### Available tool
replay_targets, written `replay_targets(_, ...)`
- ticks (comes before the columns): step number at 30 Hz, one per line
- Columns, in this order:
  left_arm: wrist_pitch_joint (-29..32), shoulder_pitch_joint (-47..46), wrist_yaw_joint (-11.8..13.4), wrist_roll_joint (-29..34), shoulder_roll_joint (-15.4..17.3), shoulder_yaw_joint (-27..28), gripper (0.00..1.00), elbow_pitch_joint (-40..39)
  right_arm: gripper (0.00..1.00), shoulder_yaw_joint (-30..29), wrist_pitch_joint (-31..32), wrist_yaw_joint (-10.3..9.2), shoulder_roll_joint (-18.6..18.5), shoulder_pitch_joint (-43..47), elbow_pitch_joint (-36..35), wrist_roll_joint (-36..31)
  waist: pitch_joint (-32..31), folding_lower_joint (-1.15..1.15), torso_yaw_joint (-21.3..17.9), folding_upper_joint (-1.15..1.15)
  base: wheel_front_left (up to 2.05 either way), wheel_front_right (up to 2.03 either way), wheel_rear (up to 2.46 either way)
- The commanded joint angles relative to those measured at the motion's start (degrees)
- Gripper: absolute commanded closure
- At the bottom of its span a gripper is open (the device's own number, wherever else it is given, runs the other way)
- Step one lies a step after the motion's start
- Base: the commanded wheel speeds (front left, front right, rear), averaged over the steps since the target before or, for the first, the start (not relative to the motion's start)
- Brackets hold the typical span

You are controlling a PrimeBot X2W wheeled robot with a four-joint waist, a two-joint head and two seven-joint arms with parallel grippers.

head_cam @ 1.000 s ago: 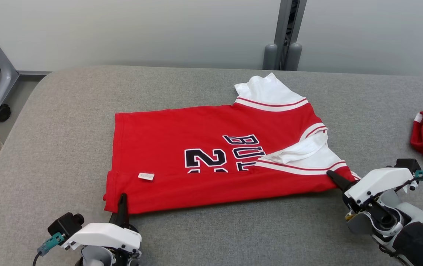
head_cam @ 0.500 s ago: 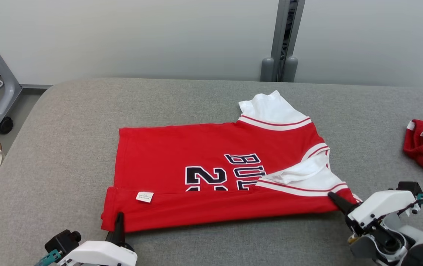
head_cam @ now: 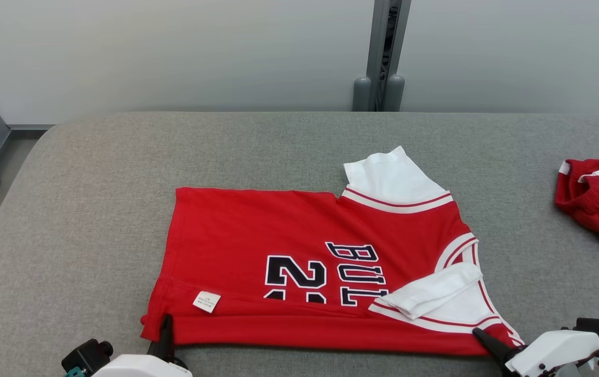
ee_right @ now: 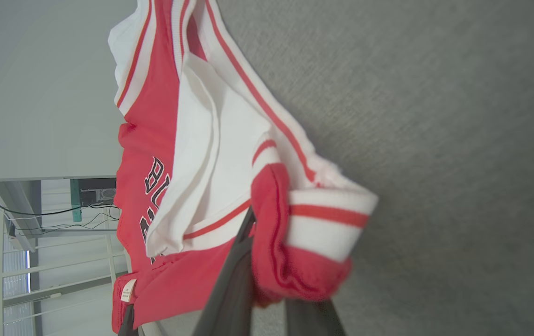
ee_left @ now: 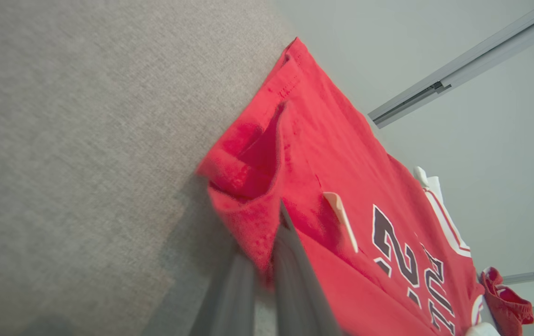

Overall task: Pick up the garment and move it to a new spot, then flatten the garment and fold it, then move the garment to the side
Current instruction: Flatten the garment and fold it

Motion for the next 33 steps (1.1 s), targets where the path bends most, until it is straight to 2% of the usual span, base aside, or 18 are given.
replay_targets(1,-0.26,0.27,0.05,0.21,0.62,0.56,1.00,0.12,1.00,-0.02,-0.73,-0.02,-1.21,0.86,0.05,0.19,0.05,0.00,-0.09,0.00,0.00,0.00,0.00)
replay_targets(8,-0.26,1.10,0.05,0.81,0.42,1.07,1.00,0.97,1.00,-0.01,-1.14,-0.02,-2.28,1.09,-1.05,-0.05,-0.20,0.00,0.85,0.00,0.00,0.00,0.00)
replay_targets(19,-0.27,2.02,0.06,1.27,0.19,0.61,1.00,2.12,1.00,0.01,-1.18,-0.02,-0.86,1.95,1.45,-0.70,-0.75,0.00,2.46,0.00,0.00,0.00,0.00)
replay_targets(20,-0.27,1.82,0.06,1.39,0.19,0.69,1.00,2.27,0.77,-0.02,-1.18,-0.02,-0.93,1.75,1.93,-0.98,-0.72,0.00,2.44,0.00,0.00,0.00,0.00)
replay_targets(21,-0.28,1.58,0.07,1.57,0.23,0.93,1.00,2.40,0.06,-0.06,-1.19,-0.02,-0.97,1.50,2.51,-0.87,-0.70,0.00,2.38,0.00,0.00,0.00,0.00)
replay_targets(22,-0.28,1.37,0.13,1.69,0.25,1.03,1.00,2.52,0.00,0.01,-1.17,-0.02,-0.86,1.26,2.97,-0.59,-0.68,0.00,2.28,0.00,0.00,0.00,0.00)
replay_targets(23,-0.26,1.19,0.32,2.06,0.22,1.18,0.74,2.59,0.00,0.05,-1.05,-0.04,-0.65,1.08,3.50,-0.62,-0.69,0.00,2.19,0.00,0.00,0.00,0.00)
replay_targets(24,-0.25,1.13,0.58,2.35,0.21,1.45,0.59,2.66,0.00,0.12,-1.04,-0.19,-0.59,1.00,4.04,-0.59,-0.72,0.00,2.09,0.00,0.00,0.00,0.00)
replay_targets(25,-0.25,1.11,0.92,2.69,0.20,1.77,0.36,2.72,0.00,0.15,-1.05,-0.23,-0.77,0.88,4.70,-0.45,-0.76,0.00,1.98,0.00,0.00,0.00,0.00)
replay_targets(26,-0.25,1.12,1.36,3.15,0.16,2.05,0.06,2.79,0.00,0.13,-1.05,-0.23,-1.01,0.66,5.41,-0.19,-0.81,0.00,1.87,0.00,0.00,0.00,0.00)
replay_targets(27,-0.24,1.15,1.75,3.46,0.12,2.39,0.00,2.82,0.00,0.13,-1.05,-0.23,-1.15,0.35,5.90,-0.18,-0.86,0.00,1.77,0.00,0.00,0.00,0.00)
replay_targets(33,-0.24,2.05,3.82,6.21,0.72,4.42,0.00,2.62,0.00,0.08,-1.03,-0.14,-2.00,-1.65,8.15,-0.56,-1.62,0.00,1.50,0.00,0.00,0.00,0.00)
